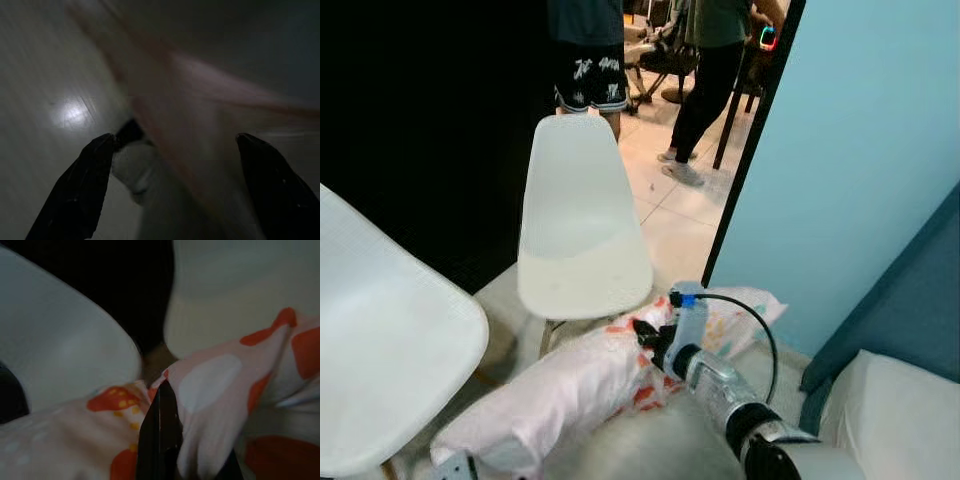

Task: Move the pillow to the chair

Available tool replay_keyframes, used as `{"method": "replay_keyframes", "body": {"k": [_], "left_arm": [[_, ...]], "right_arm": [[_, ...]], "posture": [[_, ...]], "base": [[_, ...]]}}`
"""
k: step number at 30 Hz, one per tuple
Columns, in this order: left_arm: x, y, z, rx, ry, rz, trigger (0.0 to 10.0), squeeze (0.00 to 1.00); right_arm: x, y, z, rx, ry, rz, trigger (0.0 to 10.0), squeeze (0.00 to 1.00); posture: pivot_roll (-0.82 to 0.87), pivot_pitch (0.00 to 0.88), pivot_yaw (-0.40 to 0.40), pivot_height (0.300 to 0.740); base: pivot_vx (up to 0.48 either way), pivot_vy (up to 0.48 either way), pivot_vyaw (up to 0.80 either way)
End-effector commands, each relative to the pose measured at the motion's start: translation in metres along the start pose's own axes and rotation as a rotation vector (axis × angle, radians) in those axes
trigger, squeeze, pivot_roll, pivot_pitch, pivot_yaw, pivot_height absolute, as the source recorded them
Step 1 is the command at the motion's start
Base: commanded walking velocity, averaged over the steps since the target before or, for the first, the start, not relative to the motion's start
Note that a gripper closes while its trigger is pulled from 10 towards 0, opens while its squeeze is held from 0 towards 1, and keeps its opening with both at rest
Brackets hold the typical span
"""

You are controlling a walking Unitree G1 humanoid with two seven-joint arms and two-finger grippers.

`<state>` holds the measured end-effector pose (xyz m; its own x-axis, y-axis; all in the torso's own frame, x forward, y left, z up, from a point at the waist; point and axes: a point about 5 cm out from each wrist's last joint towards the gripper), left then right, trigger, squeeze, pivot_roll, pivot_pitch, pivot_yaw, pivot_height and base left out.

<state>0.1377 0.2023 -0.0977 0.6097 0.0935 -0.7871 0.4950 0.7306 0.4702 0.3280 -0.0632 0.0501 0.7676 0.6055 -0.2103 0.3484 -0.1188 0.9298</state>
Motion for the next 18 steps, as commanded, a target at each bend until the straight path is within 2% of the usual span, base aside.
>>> {"method": "replay_keyframes", "body": {"k": [1,8,18], "left_arm": [[0.002,-0.001,0.006,0.011,-0.018,-0.004,10.0,0.0],[0.001,-0.003,0.006,0.006,-0.022,-0.006,10.0,0.0],[0.0,-0.002,0.003,0.013,-0.017,-0.007,10.0,0.0]], "right_arm": [[0.002,0.023,0.004,-0.017,-0.005,0.119,10.0,0.0],[0.009,0.04,-0.005,-0.018,0.054,0.183,10.0,0.0],[0.012,0.054,-0.009,-0.034,0.092,0.24,10.0,0.0]], "posture": [[-0.04,0.035,-0.059,0.74],[-0.04,0.038,-0.063,0.74],[-0.03,0.039,-0.063,0.74]], "base": [[0.48,0.0,0.0],[0.48,0.0,0.0],[0.48,0.0,0.0]]}}
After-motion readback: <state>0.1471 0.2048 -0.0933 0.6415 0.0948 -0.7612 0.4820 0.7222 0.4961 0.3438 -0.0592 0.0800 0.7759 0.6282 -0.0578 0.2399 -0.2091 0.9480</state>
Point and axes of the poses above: a point about 5 cm out from each wrist's last joint towards the gripper, its own x axis pointing out of the wrist towards the gripper, its own y axis along the axis of the wrist's last joint, z = x × y, and after that the axes turned 9 degrees about -x, right-handed
